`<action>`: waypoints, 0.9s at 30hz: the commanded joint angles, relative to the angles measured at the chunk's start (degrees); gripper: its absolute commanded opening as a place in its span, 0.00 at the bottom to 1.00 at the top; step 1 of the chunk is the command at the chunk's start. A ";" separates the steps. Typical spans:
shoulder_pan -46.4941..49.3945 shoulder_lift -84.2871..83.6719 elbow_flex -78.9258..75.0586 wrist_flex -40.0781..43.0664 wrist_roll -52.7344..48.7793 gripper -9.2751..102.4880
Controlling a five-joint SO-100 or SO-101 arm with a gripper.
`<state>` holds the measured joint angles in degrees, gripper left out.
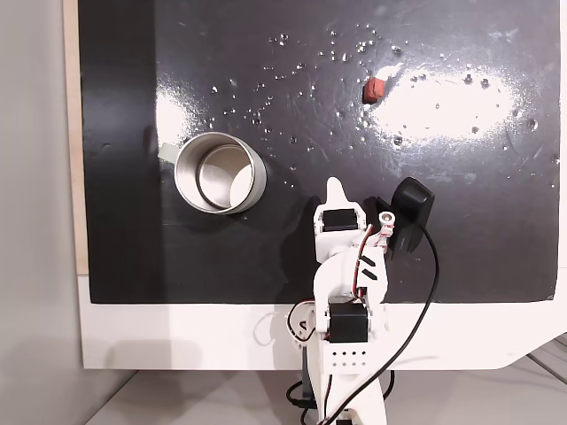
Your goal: Grasp a cube and put it in the cup.
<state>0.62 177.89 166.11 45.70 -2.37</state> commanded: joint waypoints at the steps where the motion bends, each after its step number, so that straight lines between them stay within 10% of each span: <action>1: 0.79 -5.10 -9.05 0.09 -0.44 0.08; 27: 5.98 -48.16 -54.05 2.29 0.70 0.09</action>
<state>5.36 132.63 118.39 47.64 -2.29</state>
